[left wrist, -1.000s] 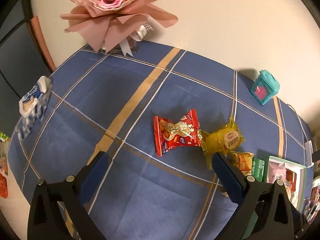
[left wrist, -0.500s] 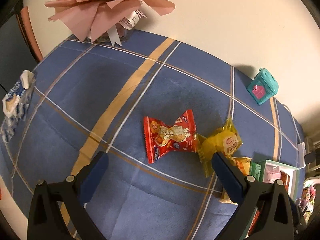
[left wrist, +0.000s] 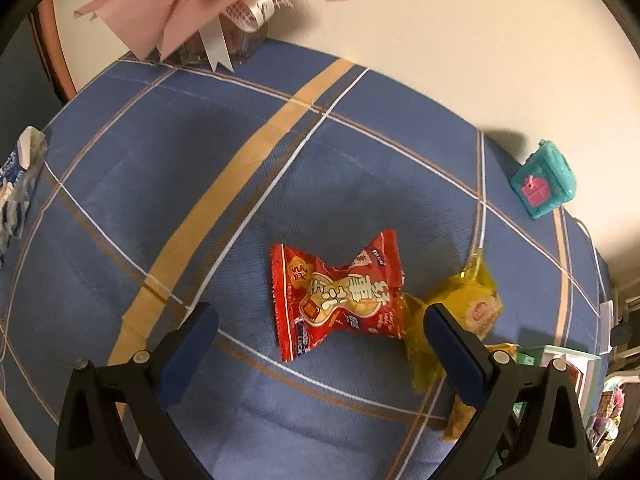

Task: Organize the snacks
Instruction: 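Close left tool on red candy packet while right tool grasps yellow roll pack, then carry red packet with left tool over tray while right tool carries roll pack, then open both tools to drop red packet and roll pack into tray, then move left tool to yellow wrapped cake while right tool moves to green biscuit pack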

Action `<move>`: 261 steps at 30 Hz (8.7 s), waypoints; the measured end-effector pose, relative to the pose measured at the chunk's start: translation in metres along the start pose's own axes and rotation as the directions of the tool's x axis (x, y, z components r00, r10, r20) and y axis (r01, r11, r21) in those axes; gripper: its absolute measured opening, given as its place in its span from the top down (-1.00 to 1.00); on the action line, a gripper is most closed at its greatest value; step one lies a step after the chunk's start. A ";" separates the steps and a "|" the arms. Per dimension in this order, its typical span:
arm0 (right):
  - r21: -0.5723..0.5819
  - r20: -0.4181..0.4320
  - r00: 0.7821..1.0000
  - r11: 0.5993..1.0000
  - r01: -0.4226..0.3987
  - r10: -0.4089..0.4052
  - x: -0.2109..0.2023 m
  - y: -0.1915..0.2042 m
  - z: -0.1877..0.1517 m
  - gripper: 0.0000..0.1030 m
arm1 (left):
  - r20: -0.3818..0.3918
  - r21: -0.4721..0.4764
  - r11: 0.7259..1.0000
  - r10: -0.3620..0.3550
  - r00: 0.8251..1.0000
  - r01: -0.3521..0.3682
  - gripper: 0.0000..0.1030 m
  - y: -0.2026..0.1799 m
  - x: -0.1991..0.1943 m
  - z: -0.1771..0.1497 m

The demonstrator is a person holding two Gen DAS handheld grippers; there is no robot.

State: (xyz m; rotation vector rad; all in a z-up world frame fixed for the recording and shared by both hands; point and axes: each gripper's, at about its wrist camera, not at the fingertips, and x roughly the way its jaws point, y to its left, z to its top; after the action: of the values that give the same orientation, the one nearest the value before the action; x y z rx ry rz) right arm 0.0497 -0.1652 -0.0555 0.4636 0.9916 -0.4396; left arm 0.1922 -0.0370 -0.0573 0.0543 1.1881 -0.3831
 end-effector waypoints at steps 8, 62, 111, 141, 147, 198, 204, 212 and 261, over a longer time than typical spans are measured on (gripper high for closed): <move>0.000 -0.034 0.999 1.000 -0.011 0.011 0.023 -0.001 -0.003 -0.36 | -0.005 -0.022 1.000 0.004 1.000 -0.004 -0.85 0.001 0.024 0.001; 0.165 0.079 0.996 0.985 -0.044 0.032 -0.097 -0.083 -0.015 0.20 | 0.032 -0.074 0.990 -0.117 0.993 0.119 -0.24 -0.025 -0.081 -0.054; 0.508 -0.055 0.995 0.856 0.100 -0.084 -0.105 -0.280 -0.061 0.20 | -0.110 0.405 0.904 -0.103 0.989 0.139 -0.24 -0.238 -0.035 -0.156; 0.483 -0.126 0.978 0.851 0.207 -0.166 -0.099 -0.281 -0.061 -0.77 | -0.173 0.368 0.909 -0.142 0.975 0.197 -0.58 -0.238 -0.022 -0.156; 0.463 -0.123 0.974 0.858 0.224 -0.188 -0.099 -0.279 -0.060 -0.99 | -0.172 0.371 0.909 -0.135 0.976 0.191 -0.76 -0.238 -0.020 -0.156; 0.346 -0.131 0.977 0.916 0.205 -0.170 -0.085 -0.188 -0.046 -1.00 | 0.097 0.303 0.930 0.186 0.978 -0.207 -0.99 -0.104 -0.075 -0.069; 0.299 -0.121 0.981 0.937 0.181 -0.151 -0.076 -0.154 -0.037 -1.00 | 0.092 0.230 0.947 0.208 0.974 -0.224 -0.99 -0.069 -0.076 -0.054; 0.226 -0.106 0.989 0.966 0.123 -0.102 -0.062 -0.104 -0.027 -1.00 | 0.087 0.176 0.954 0.229 0.970 -0.241 -0.99 -0.037 -0.075 -0.039; 0.079 -0.101 0.992 0.994 -0.073 0.080 0.022 -0.030 -0.002 -0.92 | -0.026 0.125 0.977 0.180 0.983 -0.175 -0.99 -0.031 -0.004 -0.023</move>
State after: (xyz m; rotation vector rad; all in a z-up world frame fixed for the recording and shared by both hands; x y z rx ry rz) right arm 0.0427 -0.1917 -0.0807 0.5952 1.0571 -0.3875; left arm 0.1608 -0.0591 -0.0570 0.2735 1.1852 -0.2978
